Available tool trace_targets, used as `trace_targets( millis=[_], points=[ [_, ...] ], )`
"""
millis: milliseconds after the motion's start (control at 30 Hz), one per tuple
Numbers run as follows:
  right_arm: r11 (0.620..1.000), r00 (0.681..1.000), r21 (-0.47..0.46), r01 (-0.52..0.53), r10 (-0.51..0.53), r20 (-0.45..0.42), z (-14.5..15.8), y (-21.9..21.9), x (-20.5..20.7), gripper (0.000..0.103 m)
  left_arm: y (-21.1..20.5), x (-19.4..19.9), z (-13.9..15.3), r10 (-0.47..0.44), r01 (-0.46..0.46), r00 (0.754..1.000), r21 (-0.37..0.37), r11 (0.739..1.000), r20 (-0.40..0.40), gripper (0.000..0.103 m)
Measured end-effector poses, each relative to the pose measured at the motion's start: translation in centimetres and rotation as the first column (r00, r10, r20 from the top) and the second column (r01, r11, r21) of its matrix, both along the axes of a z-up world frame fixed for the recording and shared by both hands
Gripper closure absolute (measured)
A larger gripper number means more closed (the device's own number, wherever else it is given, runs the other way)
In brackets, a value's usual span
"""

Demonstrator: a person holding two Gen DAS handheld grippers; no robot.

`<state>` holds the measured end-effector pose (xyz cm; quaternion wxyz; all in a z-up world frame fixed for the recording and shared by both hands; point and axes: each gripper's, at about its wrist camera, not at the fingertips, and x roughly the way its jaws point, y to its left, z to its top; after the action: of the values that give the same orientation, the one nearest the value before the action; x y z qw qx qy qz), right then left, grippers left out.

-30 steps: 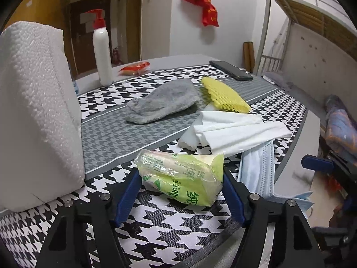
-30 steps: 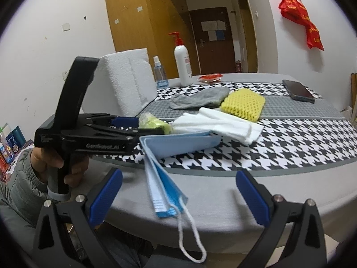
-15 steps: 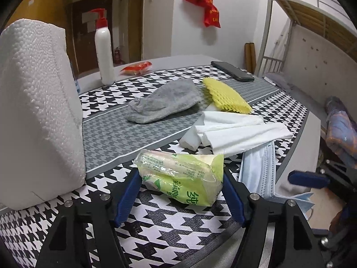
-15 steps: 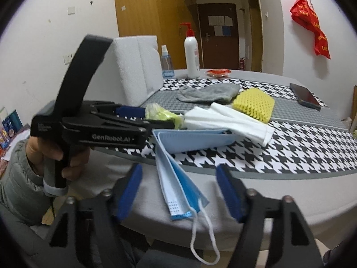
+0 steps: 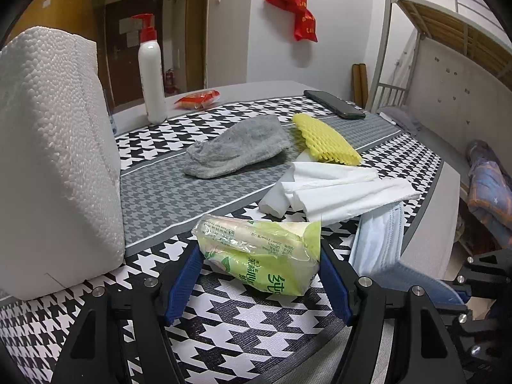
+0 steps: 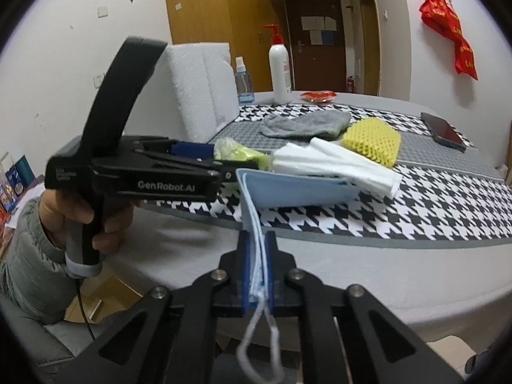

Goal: Organize soft objects
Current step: 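Lift the tissue pack with the left tool while the right tool lifts the mask toward the foam box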

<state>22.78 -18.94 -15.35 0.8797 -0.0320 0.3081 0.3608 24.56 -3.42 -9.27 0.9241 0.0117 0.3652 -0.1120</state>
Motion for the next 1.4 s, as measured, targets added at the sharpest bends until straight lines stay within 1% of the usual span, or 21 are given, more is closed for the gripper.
trace_targets(
  millis=[67, 200, 267, 333, 600, 800, 900, 1133, 1400],
  points=[
    [1.0, 1.0, 0.028, -0.011, 0.011, -0.006, 0.3, -0.2, 0.1, 0.092, 0.1, -0.2, 0.2, -0.001, 0.001, 1.0, -0.008, 1.0, 0.016, 0.031],
    [0.999, 1.0, 0.052, 0.006, -0.005, -0.008, 0.9, -0.6, 0.3, 0.092, 0.2, -1.0, 0.9, 0.001, 0.0, 0.998, -0.004, 1.0, 0.062, 0.031],
    [0.998, 1.0, 0.059, 0.009, -0.009, -0.006, 1.2, -0.8, 0.3, 0.092, 0.5, -1.3, 1.4, 0.006, -0.005, 0.998, -0.024, 1.0, 0.068, 0.031],
    [0.998, 1.0, 0.065, 0.011, -0.011, 0.006, 1.7, -0.9, 0.1, 0.092, 0.9, -1.8, 2.1, 0.015, -0.011, 0.996, -0.052, 0.999, 0.083, 0.031],
    [0.997, 0.999, 0.076, 0.011, -0.014, 0.049, 3.5, -1.0, -0.6, 0.092, 1.7, -4.2, 4.7, 0.042, -0.031, 0.987, -0.069, 0.997, 0.157, 0.031],
    [0.997, 0.997, 0.083, 0.01, -0.016, 0.082, 4.8, -0.9, -0.8, 0.092, 2.4, -6.2, 6.3, 0.072, -0.061, 0.976, -0.058, 0.996, 0.203, 0.031],
    [0.997, 0.995, 0.083, 0.005, -0.013, 0.1, 5.4, -0.8, -1.0, 0.092, 2.6, -6.8, 6.6, 0.102, -0.094, 0.972, -0.046, 0.994, 0.213, 0.031],
    [0.996, 0.991, 0.089, -0.011, -0.001, 0.134, 6.6, -0.2, -1.5, 0.092, 3.8, -8.9, 7.7, 0.161, -0.162, 0.95, -0.019, 0.987, 0.269, 0.031],
    [0.995, 0.986, 0.096, -0.025, 0.009, 0.165, 8.4, 0.7, -1.8, 0.091, 5.0, -10.5, 8.9, 0.195, -0.198, 0.931, -0.022, 0.98, 0.309, 0.031]
  ],
)
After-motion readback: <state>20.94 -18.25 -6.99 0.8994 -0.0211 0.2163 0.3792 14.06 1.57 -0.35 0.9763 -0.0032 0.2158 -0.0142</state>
